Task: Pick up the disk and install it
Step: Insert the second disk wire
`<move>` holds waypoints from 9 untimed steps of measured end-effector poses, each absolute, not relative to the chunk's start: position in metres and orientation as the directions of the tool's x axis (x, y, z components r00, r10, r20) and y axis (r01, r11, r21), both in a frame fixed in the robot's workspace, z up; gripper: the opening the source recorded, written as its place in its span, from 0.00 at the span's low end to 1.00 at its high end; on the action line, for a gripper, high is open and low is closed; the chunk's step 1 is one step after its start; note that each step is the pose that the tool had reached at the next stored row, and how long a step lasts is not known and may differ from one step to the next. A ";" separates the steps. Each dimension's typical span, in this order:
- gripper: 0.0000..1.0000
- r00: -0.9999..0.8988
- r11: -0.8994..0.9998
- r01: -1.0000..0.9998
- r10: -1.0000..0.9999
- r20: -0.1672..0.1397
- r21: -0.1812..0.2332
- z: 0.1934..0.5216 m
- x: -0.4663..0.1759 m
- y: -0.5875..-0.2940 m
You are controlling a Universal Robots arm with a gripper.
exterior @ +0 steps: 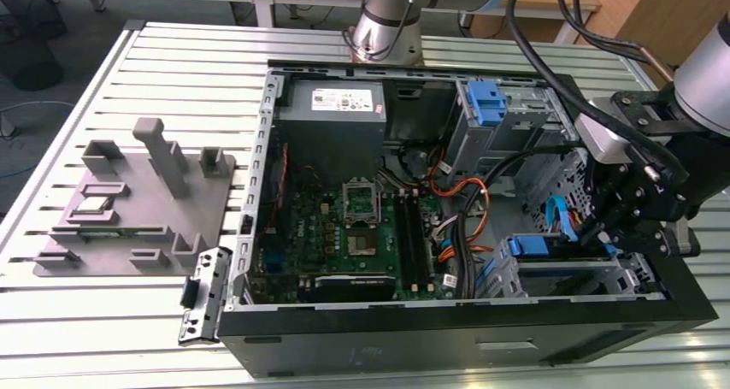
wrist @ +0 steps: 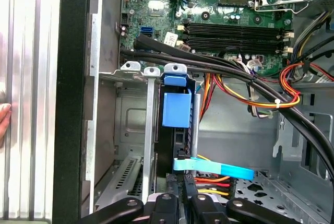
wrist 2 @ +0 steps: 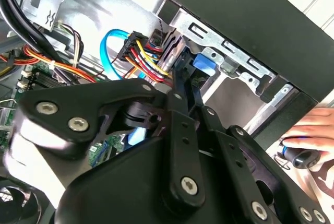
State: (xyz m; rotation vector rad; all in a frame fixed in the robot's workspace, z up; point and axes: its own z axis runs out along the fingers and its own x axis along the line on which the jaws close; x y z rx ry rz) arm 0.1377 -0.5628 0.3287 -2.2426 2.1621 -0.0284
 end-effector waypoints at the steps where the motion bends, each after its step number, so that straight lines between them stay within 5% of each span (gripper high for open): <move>1: 0.17 0.037 -0.036 -0.999 -0.999 -0.005 -0.032 0.329 0.138 -0.563; 2: 0.24 0.037 -0.036 -0.999 -0.999 -0.005 -0.032 0.329 0.138 -0.563; 9: 0.24 0.037 -0.036 -0.999 -0.999 -0.004 -0.032 0.335 0.138 -0.563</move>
